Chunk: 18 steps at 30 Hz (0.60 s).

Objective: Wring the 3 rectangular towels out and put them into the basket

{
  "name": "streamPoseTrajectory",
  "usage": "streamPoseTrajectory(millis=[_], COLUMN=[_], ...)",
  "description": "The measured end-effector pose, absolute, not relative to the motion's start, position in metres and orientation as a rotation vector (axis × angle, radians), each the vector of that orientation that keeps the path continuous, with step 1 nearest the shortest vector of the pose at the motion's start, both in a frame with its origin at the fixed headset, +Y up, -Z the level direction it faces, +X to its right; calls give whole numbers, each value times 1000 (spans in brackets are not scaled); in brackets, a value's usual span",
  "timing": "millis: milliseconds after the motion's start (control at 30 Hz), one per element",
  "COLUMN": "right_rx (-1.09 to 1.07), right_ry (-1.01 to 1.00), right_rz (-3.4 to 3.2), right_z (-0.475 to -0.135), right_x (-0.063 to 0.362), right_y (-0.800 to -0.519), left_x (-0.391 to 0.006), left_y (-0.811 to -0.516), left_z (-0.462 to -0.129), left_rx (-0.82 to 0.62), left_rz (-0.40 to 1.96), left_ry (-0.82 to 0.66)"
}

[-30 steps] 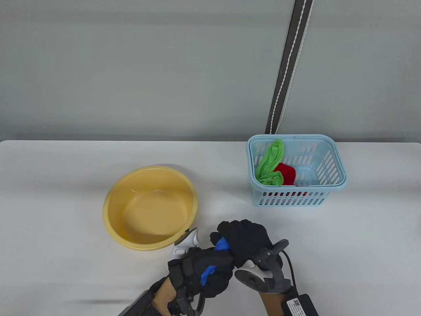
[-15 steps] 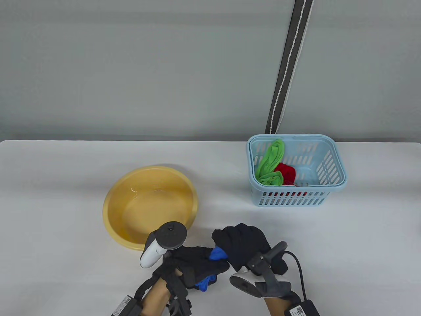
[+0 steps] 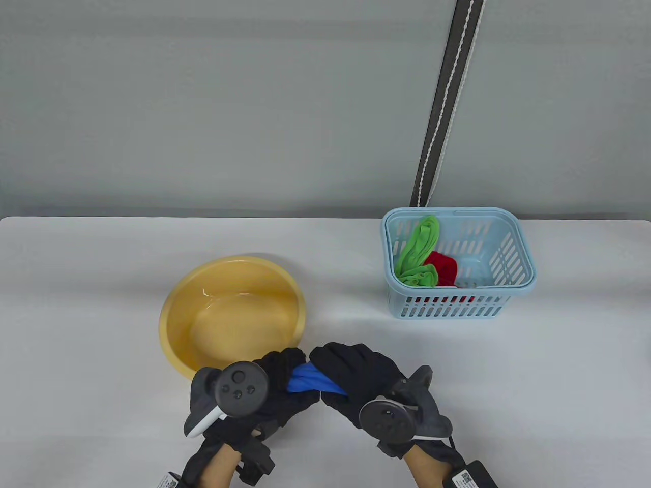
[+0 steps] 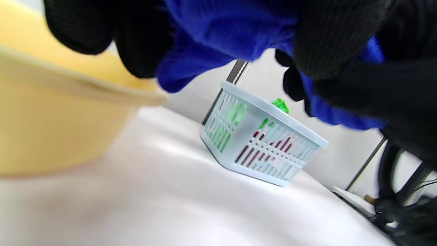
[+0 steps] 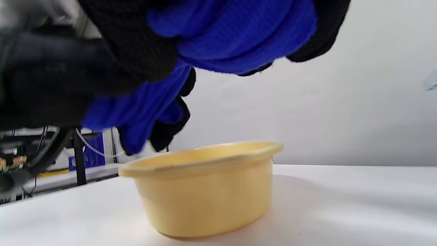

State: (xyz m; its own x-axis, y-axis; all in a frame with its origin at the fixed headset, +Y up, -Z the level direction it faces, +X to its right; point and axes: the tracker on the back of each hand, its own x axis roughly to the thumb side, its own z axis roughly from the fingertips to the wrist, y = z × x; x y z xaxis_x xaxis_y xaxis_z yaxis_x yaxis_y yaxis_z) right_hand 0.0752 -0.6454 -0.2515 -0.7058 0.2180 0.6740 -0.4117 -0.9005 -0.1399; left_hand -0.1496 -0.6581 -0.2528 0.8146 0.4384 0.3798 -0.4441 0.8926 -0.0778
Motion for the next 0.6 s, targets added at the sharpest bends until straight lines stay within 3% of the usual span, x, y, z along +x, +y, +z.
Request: streamPoseTrajectory(millis=[167, 433, 600], right_rx=[747, 113, -188], right_ry=[-390, -411, -392], right_rz=[2640, 2547, 2625], right_z=[-281, -354, -390], right_x=[102, 193, 238], right_y=[-616, -577, -575], left_x=[-150, -138, -134], left_y=[-660, -675, -681], left_z=[-248, -249, -250], left_rx=[130, -29, -103], left_rz=[310, 154, 138], left_ry=[-397, -424, -430])
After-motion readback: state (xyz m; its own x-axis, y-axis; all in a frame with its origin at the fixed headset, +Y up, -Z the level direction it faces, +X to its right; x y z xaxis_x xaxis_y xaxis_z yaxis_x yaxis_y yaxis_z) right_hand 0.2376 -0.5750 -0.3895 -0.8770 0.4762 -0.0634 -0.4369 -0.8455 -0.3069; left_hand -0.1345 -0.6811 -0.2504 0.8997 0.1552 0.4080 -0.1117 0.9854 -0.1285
